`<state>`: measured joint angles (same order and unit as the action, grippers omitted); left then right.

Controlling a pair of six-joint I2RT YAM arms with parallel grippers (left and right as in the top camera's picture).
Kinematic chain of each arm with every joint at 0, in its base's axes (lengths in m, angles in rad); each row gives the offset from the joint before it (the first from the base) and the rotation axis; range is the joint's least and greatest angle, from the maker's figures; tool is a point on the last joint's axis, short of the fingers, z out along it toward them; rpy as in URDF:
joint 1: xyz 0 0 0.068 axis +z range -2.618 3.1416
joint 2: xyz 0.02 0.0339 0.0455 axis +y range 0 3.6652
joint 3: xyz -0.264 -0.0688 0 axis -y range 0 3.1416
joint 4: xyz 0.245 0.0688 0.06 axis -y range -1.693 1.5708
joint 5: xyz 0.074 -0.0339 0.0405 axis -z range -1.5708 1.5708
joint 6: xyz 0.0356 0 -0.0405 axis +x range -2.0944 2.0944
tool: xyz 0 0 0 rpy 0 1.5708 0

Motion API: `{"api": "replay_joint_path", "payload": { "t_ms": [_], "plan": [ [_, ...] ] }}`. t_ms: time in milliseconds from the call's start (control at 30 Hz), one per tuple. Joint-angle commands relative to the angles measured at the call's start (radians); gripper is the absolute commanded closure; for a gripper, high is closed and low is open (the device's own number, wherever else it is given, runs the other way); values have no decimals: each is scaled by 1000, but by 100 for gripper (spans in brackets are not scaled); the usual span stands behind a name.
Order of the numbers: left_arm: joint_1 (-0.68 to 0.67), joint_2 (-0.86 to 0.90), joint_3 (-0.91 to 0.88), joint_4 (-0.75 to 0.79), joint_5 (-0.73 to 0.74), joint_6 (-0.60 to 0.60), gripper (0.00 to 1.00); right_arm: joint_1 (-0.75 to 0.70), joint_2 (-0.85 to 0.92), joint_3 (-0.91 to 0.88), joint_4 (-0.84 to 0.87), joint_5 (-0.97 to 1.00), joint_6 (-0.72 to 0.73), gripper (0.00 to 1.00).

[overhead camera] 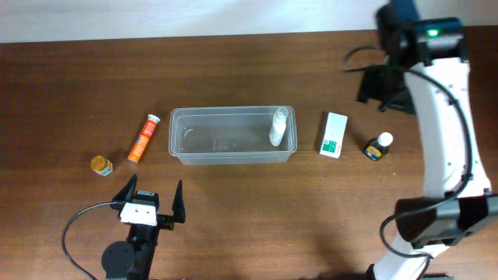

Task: Pack container
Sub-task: 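Move the right gripper to the brown syrup bottle and grasp it, then carry the syrup bottle into the container beside the lotion and release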

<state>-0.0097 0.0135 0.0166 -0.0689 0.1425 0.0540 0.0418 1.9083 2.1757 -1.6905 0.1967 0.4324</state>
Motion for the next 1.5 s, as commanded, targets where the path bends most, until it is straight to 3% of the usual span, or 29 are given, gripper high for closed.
{"api": "replay_joint_path", "payload": {
  "t_ms": [0, 167, 400, 933, 1100, 1333, 1467],
  "plan": [
    [4, -8, -8, 0, 0, 16, 1, -97, -9, -76, 12, -85, -82, 26],
    [4, -8, -8, 0, 0, 16, 0, -177, -9, -215, 89, -210, -250, 26],
    [4, -8, -8, 0, 0, 16, 1, -180, -9, -427, 267, -226, -454, 26],
    [4, -8, -8, 0, 0, 16, 1, -227, -6, -840, 666, -243, -483, 27],
    [4, -8, -8, 0, 0, 16, 0, -232, -6, -883, 736, -253, -476, 37],
    [4, -8, -8, 0, 0, 16, 1, -232, -6, -885, 806, -253, -461, 60],
    [4, -8, -8, 0, 0, 16, 1, -232, -6, -885, 821, -253, -451, 68]
  ]
}}
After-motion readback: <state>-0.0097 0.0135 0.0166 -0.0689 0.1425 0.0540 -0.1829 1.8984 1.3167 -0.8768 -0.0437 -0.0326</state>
